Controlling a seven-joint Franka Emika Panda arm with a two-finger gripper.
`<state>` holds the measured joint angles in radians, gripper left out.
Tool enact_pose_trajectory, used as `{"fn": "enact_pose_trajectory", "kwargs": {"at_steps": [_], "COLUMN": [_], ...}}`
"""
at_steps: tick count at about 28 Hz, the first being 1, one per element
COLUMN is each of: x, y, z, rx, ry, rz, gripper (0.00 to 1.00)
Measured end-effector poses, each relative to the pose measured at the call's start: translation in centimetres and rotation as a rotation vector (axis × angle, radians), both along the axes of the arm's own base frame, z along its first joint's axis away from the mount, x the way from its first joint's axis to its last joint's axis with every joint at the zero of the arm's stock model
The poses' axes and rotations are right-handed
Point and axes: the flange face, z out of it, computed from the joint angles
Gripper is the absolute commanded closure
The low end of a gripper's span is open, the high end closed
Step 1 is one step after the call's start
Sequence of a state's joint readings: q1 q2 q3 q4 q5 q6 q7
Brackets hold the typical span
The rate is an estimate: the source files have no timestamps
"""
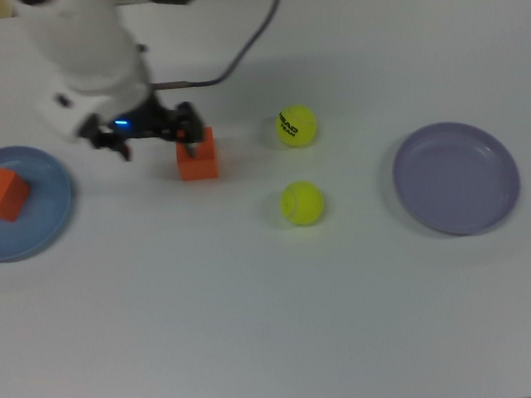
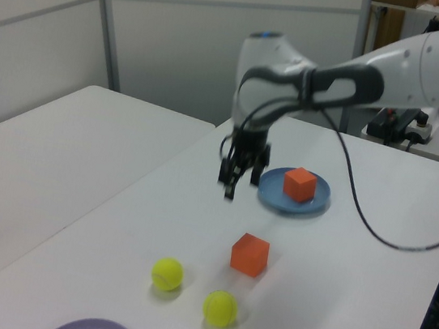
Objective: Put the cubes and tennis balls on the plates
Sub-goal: 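Move the gripper to the second orange cube and grasp it, then carry the second cube to the blue plate, set it down, open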
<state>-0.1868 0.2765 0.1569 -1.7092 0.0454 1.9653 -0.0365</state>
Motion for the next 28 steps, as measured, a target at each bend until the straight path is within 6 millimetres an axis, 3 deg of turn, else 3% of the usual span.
{"fn": "enact_pose_trajectory", "kwargs": {"at_steps": [5, 7, 18, 21, 23, 24, 28], "x": [-2.5, -3.2, -5.0, -5.3, -5.5, -5.6, -5.7], "y": [5.7, 6.4, 4.6, 4.6, 4.6, 4.6, 4.4], "z": [-3.7, -4.7, -8.5, -9.6, -10.3, -10.6, -11.2], "rx": [-0.055, -0.077, -0.165, -0.169, -0.172, -0.173, -0.173], "ry": [0.075, 0.079, 0.103, 0.097, 0.099, 0.101, 0.105], "rz": [0.077, 0.080, 0.081, 0.080, 0.077, 0.072, 0.056], "gripper": [0.00, 0.00, 0.00, 0.23, 0.48, 0.65, 0.85]}}
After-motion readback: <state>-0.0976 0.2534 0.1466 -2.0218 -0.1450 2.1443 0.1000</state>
